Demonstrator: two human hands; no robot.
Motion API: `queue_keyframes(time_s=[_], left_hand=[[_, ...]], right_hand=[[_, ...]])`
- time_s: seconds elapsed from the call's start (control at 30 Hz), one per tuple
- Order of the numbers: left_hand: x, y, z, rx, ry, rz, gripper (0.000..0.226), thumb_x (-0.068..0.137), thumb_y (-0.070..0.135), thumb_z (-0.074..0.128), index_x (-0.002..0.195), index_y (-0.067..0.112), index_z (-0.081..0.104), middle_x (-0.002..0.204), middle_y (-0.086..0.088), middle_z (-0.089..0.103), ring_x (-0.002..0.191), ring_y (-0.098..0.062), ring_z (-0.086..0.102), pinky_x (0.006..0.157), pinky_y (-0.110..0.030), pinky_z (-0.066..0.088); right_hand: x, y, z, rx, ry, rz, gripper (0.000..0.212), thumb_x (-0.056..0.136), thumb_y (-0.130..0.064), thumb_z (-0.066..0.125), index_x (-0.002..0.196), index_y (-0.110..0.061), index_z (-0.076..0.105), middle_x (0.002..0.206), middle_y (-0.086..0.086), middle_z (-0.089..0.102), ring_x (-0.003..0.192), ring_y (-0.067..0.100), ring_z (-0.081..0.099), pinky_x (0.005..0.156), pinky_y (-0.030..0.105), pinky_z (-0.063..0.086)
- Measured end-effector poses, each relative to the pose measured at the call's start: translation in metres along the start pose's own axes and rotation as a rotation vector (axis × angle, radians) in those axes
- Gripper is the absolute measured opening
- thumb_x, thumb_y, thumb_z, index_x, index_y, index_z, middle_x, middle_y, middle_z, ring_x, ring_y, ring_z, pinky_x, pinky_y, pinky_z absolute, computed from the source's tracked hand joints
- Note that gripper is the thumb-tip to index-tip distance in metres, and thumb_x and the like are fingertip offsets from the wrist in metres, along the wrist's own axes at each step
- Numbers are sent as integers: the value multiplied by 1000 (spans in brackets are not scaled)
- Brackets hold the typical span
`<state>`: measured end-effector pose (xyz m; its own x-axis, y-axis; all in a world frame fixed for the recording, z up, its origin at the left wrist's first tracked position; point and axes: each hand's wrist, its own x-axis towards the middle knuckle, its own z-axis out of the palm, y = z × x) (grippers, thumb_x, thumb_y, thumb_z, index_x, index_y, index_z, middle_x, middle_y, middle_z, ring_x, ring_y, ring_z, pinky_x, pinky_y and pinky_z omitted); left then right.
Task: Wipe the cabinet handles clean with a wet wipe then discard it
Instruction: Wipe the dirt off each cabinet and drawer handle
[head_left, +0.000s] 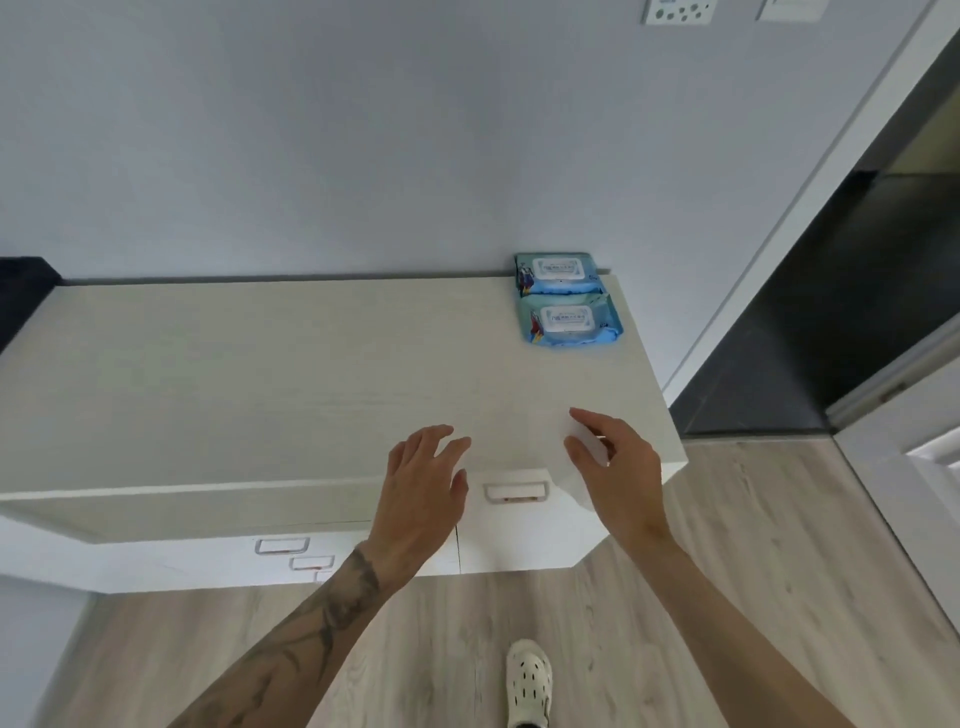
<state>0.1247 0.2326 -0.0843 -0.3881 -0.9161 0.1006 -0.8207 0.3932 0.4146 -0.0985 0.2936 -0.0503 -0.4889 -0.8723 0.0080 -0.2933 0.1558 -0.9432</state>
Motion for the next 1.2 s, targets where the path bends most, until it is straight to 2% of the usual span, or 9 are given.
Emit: queue_keyframes(time_s=[0.07,0.27,0.43,0.57,0.77,0.83,0.93,1.1,1.2], left_hand=[[-13,-8,5,8,-10,0,44,104,17,61,149,19,59,156,-1,49,149,-21,39,123,-34,23],[-14,-30,31,46,-5,18,51,107,19,57,157,19,48,162,-3,42,152,-22,35,125,-36,23],[-3,-51,64,91,85,74,52,104,19,62,155,12,51,158,-11,47,147,-30,44,122,-44,34],[1,-74,98,149,233,143,43,109,22,54,150,9,55,154,-14,51,144,-33,48,118,-49,41],[6,-103,151,256,511,264,49,110,28,50,155,8,50,159,-15,47,149,-35,44,122,-54,34],[11,-110,163,283,595,292,48,111,29,49,154,8,51,158,-16,49,146,-36,46,122,-54,33],[20,-119,172,296,701,334,45,111,28,50,150,7,56,152,-16,53,141,-37,50,119,-52,33],[29,-133,184,341,839,394,41,111,29,49,145,8,60,145,-15,59,137,-35,51,115,-51,32],[39,-143,186,342,946,403,38,110,28,48,138,8,64,140,-14,61,134,-35,51,114,-50,29]], right_hand=[[-21,9,0,-34,4,11,28,96,-9,75,120,-23,75,113,-11,72,100,-15,61,88,1,45],[-47,47,8,-84,37,43,22,95,-15,76,95,-37,74,99,-19,75,97,-10,65,82,1,44],[-39,89,25,-85,77,51,9,98,-20,72,100,-28,75,94,-20,75,93,-3,67,79,11,49],[-35,123,47,-32,85,43,15,99,-18,70,100,-33,68,96,-25,71,90,0,66,74,8,49],[-32,179,71,-44,123,-125,41,99,-7,65,109,-47,60,108,-18,67,84,13,65,68,13,48],[-28,199,76,-126,146,-229,43,98,-1,64,116,-40,68,109,-14,63,86,13,61,70,10,45],[-18,221,83,-191,213,-352,39,94,6,67,115,-25,77,107,-6,60,89,8,59,70,6,43],[-6,244,89,-196,295,-527,20,92,-21,81,112,-25,79,108,-12,59,105,-7,58,80,4,45],[1,251,87,-231,334,-634,18,89,-23,79,107,-25,81,119,-9,61,110,2,56,85,8,45]])
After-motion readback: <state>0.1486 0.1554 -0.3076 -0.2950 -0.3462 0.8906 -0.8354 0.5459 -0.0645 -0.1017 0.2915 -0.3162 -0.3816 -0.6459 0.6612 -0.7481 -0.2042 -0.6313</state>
